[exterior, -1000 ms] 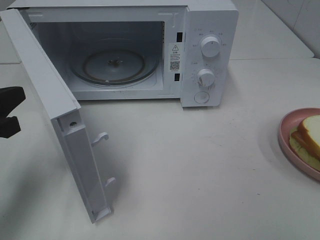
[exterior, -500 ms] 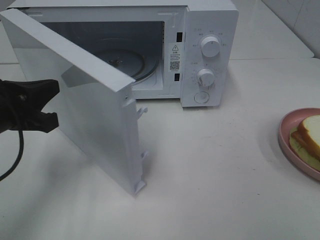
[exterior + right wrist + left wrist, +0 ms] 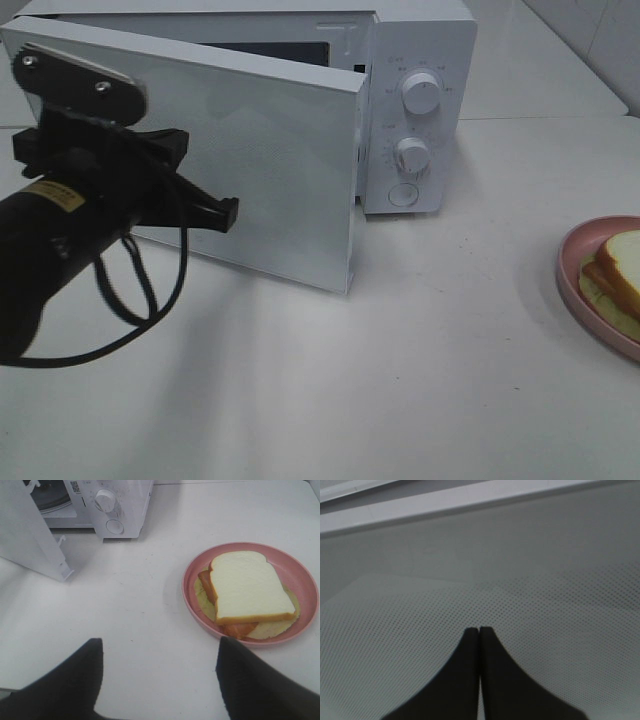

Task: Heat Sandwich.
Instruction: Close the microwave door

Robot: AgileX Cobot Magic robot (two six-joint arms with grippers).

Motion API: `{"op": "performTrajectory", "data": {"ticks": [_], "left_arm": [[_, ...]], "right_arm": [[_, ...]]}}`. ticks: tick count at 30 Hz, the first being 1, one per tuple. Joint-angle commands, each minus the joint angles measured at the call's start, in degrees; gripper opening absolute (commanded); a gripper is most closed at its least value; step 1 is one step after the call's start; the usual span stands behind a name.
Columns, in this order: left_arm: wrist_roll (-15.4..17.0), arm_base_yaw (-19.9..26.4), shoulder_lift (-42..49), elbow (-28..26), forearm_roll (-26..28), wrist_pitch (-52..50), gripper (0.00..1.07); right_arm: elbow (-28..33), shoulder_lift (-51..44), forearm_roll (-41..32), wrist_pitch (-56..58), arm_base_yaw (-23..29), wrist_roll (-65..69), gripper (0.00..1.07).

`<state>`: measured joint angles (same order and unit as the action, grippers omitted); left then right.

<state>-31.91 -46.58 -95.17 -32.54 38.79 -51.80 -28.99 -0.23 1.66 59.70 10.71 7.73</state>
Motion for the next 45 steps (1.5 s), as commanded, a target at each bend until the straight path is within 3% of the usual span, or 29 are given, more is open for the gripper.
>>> {"op": "performTrajectory", "data": {"ticks": [1,2,5,10,18,23,32,39,45], "left_arm": [[-5.2,-2.6,-2.3,-3.7,7.9,-2.5,0.00],[-6.6,-4.1,-4.2,-6.3,10.8,-3.5,0.00],[-6.9,-5.8,-8.1,-12.1,14.6,-4.0,0.00],[-6.9,-6.5,-10.9,-16.3,16.3,-4.2,0.00],[-7.0,-6.5,-18.9,-28.8,21.1,-5.5,0.00],[-7.0,-6.5,-21.9,-33.6,21.4,-5.7,0.00],[-7.0,-6.4,-25.6,-38.6,23.2,-7.4,0.00],[-7.0,-6.4,-27.2,-39.6,23.3,-8.3,0.00],[-5.9,-3.7,-27.7,-39.7,23.3,-7.8,0.00]], "right_arm": [[0.1,-1.5,0.5,-0.2,0.1,0.3,0.64],[0.1,-1.5,0.5,-0.2,0.1,0.3,0.64],[0.1,-1.5,0.5,-0.2,0.1,0.3,0.64],[0.1,-1.5,0.5,-0.2,0.1,0.3,0.64],[0.1,-1.5,0.5,-0.2,0.1,0.3,0.63],[0.1,-1.5,0.5,-0.2,0.1,0.3,0.63],[0.1,-1.5,0.5,-0.2,0.1,0.3,0.63],[0.1,-1.5,0.5,-0.2,0.1,0.3,0.63],[0.1,-1.5,0.5,-0.2,0.1,0.3,0.63]]}}
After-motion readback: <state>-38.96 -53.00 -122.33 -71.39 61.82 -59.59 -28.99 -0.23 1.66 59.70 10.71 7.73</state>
